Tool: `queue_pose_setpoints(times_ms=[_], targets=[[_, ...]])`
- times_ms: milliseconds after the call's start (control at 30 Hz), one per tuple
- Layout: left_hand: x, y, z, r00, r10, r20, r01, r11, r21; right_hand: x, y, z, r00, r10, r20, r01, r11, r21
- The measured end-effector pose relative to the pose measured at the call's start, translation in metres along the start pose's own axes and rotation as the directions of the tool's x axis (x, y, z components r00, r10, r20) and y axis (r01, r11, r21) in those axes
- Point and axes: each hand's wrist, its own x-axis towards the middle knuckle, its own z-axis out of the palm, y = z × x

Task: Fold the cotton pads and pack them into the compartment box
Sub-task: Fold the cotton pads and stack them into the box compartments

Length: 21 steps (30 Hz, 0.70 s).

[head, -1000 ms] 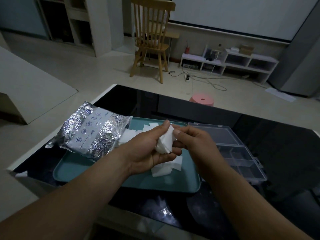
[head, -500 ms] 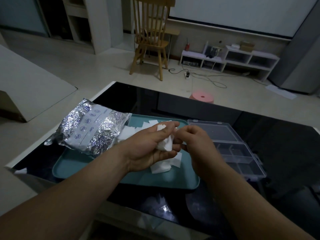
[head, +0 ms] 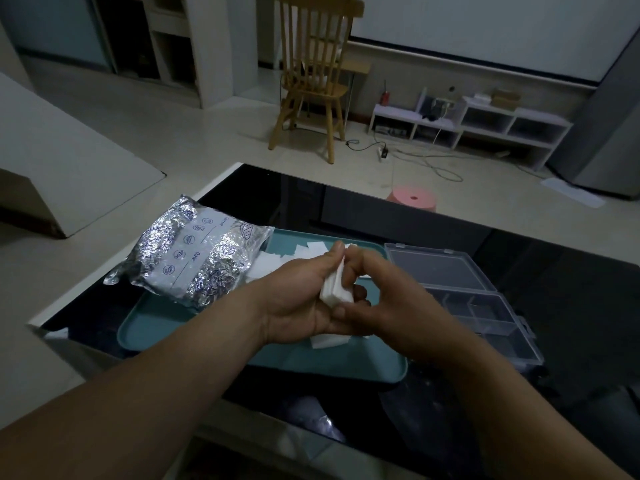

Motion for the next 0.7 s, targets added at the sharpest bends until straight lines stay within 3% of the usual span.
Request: queue_pose_setpoints(times_ms=[133, 267, 400, 500, 633, 700], targets=[[0.001, -0.003, 0.007, 0.999, -0.034, 0.026, 0.034, 0.999, -0.003, 0.001, 0.0, 0.008, 0.999, 0.023, -0.048, -0.024, 0.999, -0.023], [0.005, 0.001, 0.01, 0.998, -0.056, 0.013, 0.057, 0.996, -0.073, -0.003, -0.001, 0.006, 0.992, 0.072, -0.106, -0.065, 0.996, 0.064], [0.006, -0.004, 0.017, 0.997, -0.071, 0.03, 0.073, 0.995, -0.071, -0.008, 0.002, 0.005, 0.992, 0.058, -0.116, -0.067, 0.995, -0.071], [0.008, -0.008, 0.019, 0.999, -0.046, 0.028, 0.048, 0.996, -0.076, -0.011, 0.003, 0.002, 0.992, 0.07, -0.106, -0.076, 0.996, -0.048], [0.015, -0.012, 0.026, 0.979, 0.136, -0.149, -0.15, 0.985, -0.087, -0.011, 0.002, -0.005, 0.952, 0.197, -0.236, -0.169, 0.977, 0.132], [0.019, -0.017, 0.032, 0.943, 0.207, -0.262, -0.219, 0.975, -0.019, -0.01, 0.003, -0.003, 0.925, 0.276, -0.261, -0.261, 0.961, 0.091]])
